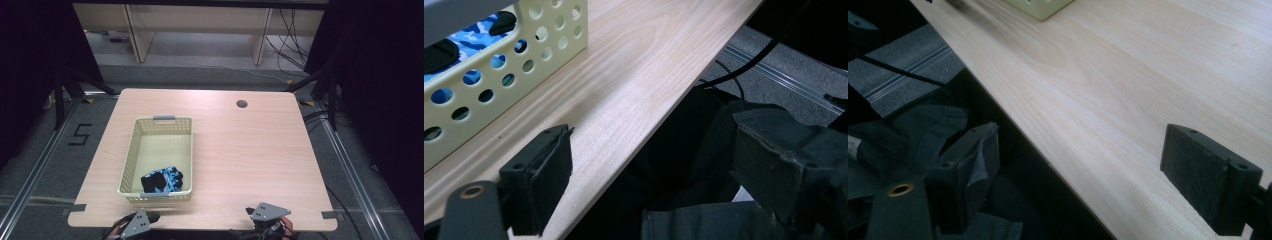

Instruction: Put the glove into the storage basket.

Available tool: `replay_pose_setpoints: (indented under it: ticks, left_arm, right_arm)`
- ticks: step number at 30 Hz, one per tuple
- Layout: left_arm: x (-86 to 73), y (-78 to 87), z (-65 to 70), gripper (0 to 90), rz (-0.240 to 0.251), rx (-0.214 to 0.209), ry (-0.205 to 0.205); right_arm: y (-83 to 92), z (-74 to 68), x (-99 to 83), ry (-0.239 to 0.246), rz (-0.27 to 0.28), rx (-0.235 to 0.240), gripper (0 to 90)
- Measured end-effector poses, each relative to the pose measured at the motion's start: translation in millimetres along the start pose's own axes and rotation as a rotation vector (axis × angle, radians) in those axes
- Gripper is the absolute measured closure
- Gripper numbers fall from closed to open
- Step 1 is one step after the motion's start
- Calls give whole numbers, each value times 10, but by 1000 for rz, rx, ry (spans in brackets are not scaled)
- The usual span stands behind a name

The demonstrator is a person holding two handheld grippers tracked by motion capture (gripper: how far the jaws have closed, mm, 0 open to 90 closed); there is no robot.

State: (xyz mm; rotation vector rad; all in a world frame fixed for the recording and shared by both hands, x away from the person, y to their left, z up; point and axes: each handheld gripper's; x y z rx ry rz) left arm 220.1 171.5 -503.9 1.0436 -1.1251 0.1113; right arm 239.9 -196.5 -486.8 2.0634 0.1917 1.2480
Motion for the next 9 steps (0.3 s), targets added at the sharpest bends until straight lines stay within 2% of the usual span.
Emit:
replay_pose_setpoints:
  ticks: [1,2,3,4,6,9]
  left_arm:
    - [-1,1,-8,158,3,13,-12]
    - [2,-6,-43,159,-3,33,-57]
    - [2,-6,-43,159,-3,33,-57]
    - [-1,4,-31,159,-9,23,-16]
    - [4,-1,-38,159,7,19,-31]
    - [5,-2,-44,159,-2,24,-39]
  right_arm:
    - [-4,5,-2,10,0,-7,170]
    - [-6,8,-2,18,-2,-12,170]
    - [-6,8,-2,18,-2,-12,170]
    - [-8,12,-1,21,-5,-6,170]
    - [-9,16,0,22,-4,-4,170]
    - [-2,10,-2,12,-4,-16,170]
Point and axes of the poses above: each handheld gripper's, and its own axes: y roughly backward along the jaws, x roughly out of its top, z roughly to its right, and after that the axes turned 12 degrees about x, right-handed
